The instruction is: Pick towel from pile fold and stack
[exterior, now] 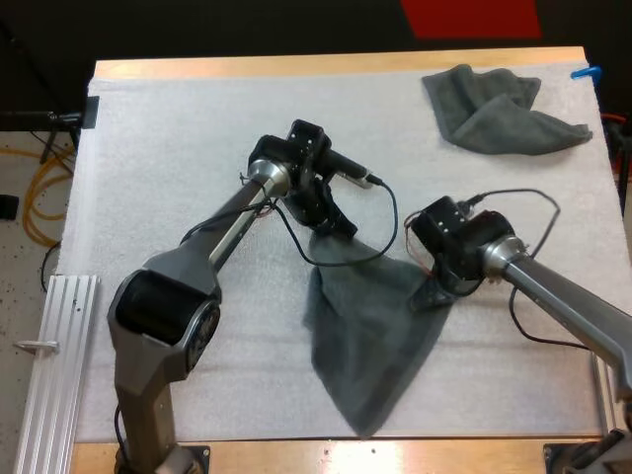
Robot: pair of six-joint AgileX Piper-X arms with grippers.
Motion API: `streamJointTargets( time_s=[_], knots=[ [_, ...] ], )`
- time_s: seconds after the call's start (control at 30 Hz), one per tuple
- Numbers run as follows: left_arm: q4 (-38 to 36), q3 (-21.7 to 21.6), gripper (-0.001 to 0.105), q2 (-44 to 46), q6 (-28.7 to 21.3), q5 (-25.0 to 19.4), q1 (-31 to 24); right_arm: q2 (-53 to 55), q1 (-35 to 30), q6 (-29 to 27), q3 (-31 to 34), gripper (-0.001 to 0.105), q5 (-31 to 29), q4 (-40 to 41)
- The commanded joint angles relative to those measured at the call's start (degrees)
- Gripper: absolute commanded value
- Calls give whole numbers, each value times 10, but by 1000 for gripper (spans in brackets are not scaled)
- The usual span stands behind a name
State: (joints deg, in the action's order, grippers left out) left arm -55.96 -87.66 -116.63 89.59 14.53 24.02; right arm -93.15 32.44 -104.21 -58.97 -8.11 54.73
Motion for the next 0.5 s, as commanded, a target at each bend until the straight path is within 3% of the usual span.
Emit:
streamJointTargets(
  time_s=[0.0,0.2,0.47],
  knots=[
    [-3,-2,0,28,6,4,2,22,-6,5,-2,0,-22,-17],
    [1,-2,0,120,6,3,2,96,-52,29,-14,0,-24,-74],
    [1,-2,0,255,17,3,2,174,-61,-17,-86,0,-12,-78]
  ],
)
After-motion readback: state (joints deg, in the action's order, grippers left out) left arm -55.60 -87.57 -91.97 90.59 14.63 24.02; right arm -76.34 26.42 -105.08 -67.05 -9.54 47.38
